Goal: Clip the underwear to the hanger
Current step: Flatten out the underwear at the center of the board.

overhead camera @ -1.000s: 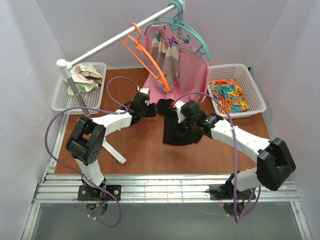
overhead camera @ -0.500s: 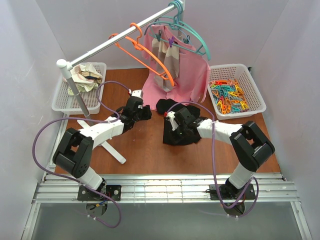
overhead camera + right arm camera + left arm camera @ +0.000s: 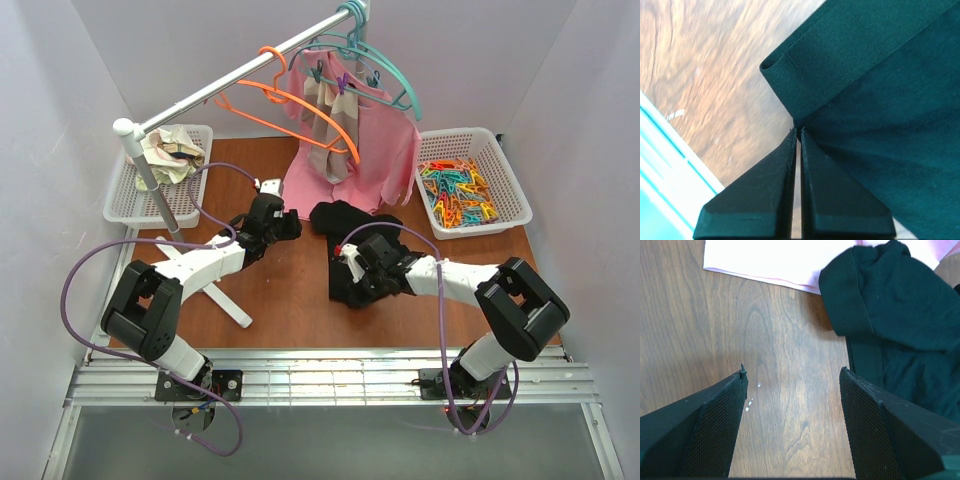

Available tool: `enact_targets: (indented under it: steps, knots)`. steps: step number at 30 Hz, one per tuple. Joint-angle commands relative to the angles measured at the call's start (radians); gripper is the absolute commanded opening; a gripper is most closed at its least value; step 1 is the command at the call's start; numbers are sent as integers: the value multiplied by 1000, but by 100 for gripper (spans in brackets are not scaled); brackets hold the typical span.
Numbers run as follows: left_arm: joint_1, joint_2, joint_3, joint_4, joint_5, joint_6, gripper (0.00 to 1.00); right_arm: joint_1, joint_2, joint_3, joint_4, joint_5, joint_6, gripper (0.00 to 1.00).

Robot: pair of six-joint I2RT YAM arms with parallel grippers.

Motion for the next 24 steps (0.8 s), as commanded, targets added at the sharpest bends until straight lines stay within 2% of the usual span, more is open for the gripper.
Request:
enact_targets:
  steps: [1,8,13,24]
  knots:
    - [-4,-53,-22,7,-23,-8,66,12,-44,-12,-105,-41,10,1]
    - [-4,-65,-31,13,-24,-18,66,20,-143,-16,-191,-80,13,1]
    - [-4,-73,-26,14,-24,-25,66,20,-185,45,-199,18,16,1]
    - [-5,-114,-48,8,-29,-41,66,11,100,252,-108,34,7,1]
